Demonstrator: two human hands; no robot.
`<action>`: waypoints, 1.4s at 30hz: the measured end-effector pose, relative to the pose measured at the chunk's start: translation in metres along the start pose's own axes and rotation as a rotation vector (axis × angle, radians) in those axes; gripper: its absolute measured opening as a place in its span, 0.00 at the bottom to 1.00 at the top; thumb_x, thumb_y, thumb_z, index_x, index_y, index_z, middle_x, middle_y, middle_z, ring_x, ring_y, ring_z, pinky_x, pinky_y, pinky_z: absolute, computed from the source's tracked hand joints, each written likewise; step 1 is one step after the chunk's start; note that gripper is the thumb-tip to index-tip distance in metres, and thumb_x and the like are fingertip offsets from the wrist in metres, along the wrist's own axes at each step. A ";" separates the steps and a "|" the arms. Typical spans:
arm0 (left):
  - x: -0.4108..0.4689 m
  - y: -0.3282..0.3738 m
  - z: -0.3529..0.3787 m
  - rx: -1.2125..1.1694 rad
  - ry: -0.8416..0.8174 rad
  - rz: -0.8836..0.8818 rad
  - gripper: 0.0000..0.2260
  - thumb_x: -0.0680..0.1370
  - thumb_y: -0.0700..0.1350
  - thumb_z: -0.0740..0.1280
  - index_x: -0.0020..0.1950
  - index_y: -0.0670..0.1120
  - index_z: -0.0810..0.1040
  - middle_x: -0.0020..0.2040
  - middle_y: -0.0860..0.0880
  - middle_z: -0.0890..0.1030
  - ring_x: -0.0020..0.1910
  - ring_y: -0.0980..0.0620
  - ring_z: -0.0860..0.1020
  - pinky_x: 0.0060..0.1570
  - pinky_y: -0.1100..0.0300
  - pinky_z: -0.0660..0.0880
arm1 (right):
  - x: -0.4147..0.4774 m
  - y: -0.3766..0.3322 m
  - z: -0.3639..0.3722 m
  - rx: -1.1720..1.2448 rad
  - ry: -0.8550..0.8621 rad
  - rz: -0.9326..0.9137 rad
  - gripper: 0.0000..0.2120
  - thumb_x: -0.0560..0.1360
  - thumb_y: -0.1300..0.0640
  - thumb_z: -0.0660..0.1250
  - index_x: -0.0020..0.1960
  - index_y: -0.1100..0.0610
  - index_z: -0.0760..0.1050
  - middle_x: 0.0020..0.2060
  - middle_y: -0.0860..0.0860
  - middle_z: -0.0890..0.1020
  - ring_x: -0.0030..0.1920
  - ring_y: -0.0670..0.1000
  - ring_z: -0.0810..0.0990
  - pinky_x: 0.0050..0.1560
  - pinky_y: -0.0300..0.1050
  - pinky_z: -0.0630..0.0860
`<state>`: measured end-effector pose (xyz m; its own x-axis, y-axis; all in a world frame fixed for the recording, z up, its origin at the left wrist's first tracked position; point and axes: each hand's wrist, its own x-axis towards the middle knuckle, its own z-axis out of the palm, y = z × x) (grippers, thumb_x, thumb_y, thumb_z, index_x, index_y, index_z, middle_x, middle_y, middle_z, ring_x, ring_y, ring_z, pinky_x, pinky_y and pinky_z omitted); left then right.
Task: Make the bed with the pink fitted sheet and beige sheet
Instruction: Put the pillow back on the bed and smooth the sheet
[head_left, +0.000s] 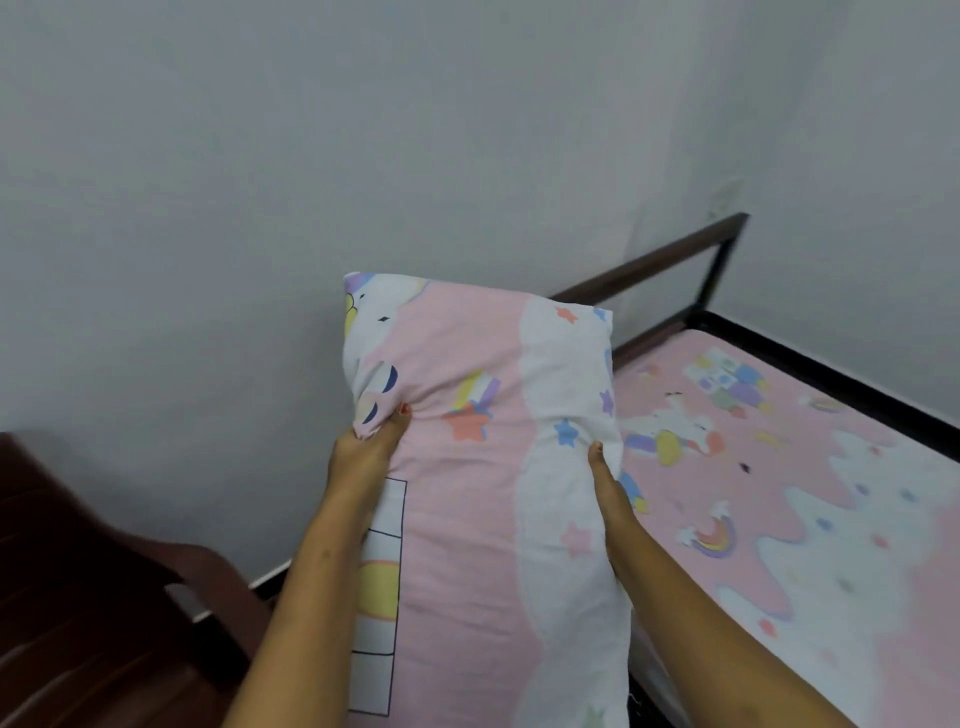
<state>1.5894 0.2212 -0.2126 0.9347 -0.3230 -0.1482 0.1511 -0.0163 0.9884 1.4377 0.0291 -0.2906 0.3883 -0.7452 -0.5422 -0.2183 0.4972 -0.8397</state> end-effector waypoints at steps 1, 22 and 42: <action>-0.005 -0.002 0.020 -0.001 -0.034 -0.018 0.13 0.73 0.48 0.73 0.55 0.47 0.79 0.52 0.51 0.82 0.51 0.53 0.80 0.55 0.58 0.75 | -0.002 -0.006 -0.022 0.009 0.028 -0.013 0.31 0.77 0.38 0.59 0.70 0.60 0.68 0.64 0.57 0.75 0.63 0.59 0.74 0.57 0.46 0.70; 0.015 -0.002 0.316 0.137 -0.535 -0.008 0.16 0.73 0.49 0.73 0.58 0.48 0.77 0.53 0.49 0.81 0.51 0.50 0.79 0.52 0.58 0.74 | 0.074 -0.059 -0.231 0.263 0.432 -0.002 0.33 0.78 0.36 0.56 0.73 0.58 0.65 0.67 0.56 0.72 0.66 0.58 0.72 0.62 0.46 0.68; 0.189 -0.009 0.503 0.199 -0.683 -0.007 0.23 0.66 0.55 0.75 0.58 0.48 0.79 0.53 0.50 0.82 0.51 0.50 0.81 0.57 0.51 0.77 | 0.245 -0.160 -0.239 0.381 0.606 0.004 0.32 0.77 0.35 0.55 0.70 0.58 0.66 0.60 0.53 0.76 0.61 0.59 0.74 0.63 0.53 0.72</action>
<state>1.6024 -0.3160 -0.2329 0.5133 -0.8422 -0.1648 0.0342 -0.1719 0.9845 1.3542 -0.3392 -0.2969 -0.2018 -0.8036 -0.5599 0.1522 0.5390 -0.8284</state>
